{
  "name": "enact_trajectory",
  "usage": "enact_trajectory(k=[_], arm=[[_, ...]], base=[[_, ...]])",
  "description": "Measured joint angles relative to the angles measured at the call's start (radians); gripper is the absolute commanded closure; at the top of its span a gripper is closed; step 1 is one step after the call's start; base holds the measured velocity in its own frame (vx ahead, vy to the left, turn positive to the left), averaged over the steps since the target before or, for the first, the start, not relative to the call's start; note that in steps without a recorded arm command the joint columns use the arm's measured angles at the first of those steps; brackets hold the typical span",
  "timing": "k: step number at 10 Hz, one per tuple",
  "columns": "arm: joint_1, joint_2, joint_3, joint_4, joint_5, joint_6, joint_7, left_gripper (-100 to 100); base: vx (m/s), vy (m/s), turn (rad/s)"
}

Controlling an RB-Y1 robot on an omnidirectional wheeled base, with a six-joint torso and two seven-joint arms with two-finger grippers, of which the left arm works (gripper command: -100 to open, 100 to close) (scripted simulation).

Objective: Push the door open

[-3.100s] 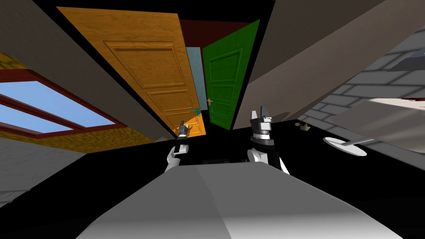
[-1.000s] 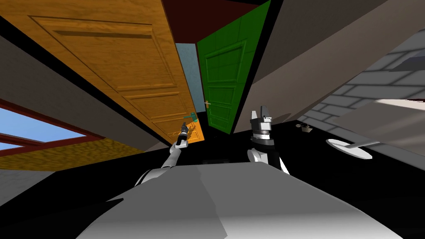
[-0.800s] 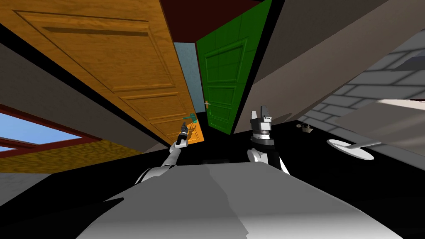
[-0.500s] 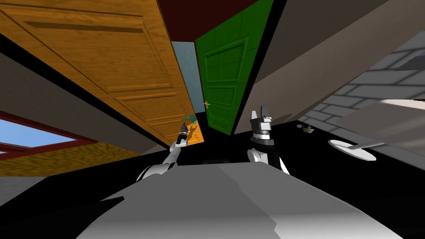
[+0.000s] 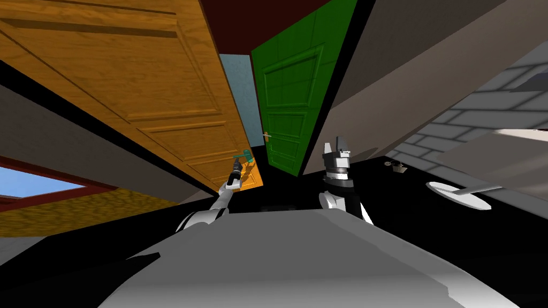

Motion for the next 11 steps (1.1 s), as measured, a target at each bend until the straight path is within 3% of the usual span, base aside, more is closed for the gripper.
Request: enact_trajectory(k=[6, 7, 11], arm=[[-0.004, 0.001, 0.013, 0.008, 0.002, 0.001, -0.007, -100], [-0.004, 0.001, 0.013, 0.008, 0.002, 0.001, -0.007, 100], [-0.009, 0.005, 0.015, 0.006, 0.003, 0.001, -0.007, 100]], base=[[0.173, 0.041, -0.02], [-0.012, -0.003, 0.004], [-0.01, -0.002, -0.004]])
